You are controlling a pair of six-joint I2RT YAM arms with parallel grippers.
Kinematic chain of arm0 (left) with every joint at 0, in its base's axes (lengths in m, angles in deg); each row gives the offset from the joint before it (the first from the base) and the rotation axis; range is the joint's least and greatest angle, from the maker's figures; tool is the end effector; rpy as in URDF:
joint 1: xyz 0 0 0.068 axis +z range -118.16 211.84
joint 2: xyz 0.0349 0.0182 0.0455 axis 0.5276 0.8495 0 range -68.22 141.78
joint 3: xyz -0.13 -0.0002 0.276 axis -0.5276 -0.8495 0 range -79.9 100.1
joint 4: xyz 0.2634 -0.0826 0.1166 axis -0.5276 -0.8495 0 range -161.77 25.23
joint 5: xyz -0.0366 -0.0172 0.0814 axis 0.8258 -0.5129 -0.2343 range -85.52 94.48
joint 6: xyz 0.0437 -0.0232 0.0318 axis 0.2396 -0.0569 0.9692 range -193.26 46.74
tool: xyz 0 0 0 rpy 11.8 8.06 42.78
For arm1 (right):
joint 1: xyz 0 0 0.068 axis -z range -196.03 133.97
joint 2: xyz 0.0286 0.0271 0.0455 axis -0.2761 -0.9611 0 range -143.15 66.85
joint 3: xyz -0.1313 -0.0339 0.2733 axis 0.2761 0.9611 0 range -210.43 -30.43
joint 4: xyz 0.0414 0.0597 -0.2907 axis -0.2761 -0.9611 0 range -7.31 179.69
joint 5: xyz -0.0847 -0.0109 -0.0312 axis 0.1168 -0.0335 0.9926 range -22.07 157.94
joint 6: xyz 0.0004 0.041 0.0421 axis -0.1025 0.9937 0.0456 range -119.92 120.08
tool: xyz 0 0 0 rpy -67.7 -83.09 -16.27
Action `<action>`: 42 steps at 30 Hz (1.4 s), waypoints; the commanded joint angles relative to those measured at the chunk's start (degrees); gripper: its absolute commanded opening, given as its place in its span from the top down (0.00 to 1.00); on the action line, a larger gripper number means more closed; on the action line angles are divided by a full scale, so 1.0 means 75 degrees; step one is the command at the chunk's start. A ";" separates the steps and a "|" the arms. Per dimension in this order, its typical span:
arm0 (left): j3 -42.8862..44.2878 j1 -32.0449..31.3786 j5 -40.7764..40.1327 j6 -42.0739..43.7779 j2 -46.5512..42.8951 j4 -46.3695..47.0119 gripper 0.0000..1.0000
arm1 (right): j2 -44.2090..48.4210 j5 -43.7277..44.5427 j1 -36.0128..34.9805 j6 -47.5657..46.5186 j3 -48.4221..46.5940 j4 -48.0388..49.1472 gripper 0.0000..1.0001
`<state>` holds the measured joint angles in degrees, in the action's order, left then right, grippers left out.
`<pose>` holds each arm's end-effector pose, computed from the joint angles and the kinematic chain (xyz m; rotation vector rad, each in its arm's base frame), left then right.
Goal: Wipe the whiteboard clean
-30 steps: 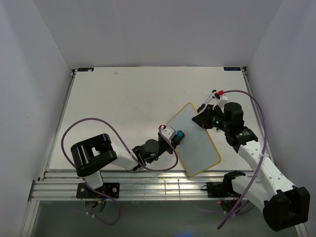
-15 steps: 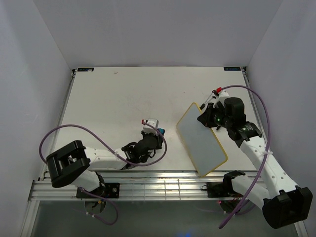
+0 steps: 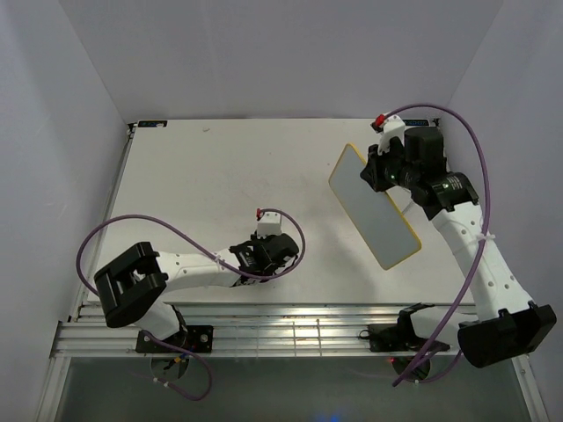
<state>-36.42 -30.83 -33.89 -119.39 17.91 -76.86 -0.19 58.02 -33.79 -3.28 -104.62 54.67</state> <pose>0.1670 -0.2655 0.1732 0.0776 2.2674 -0.1260 0.2666 0.0932 0.4280 -0.4841 2.0087 0.3335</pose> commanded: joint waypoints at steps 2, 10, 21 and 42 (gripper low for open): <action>0.0389 0.0095 -0.0005 -0.0084 0.0059 -0.0871 0.67 | -0.0727 0.0011 0.0351 -0.1180 -0.1145 -0.0403 0.92; 0.0717 0.0177 0.0709 0.0361 -0.0196 -0.0965 0.02 | -0.2027 -0.1326 0.1207 -0.2247 -0.2573 -0.1012 0.92; 0.0331 0.0177 0.1178 0.0549 -0.2412 -0.1597 0.02 | -0.3611 -0.1480 0.1688 -0.2728 -0.4767 -0.2513 0.92; 0.0320 0.0177 0.1308 0.1065 -0.3995 -0.2969 0.02 | -0.4384 -0.1374 0.2274 -0.3478 -0.4639 -0.2865 0.92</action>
<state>-33.49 -29.72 -23.80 -112.00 -9.89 -97.83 -33.22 48.65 -17.09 -28.59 -139.00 31.89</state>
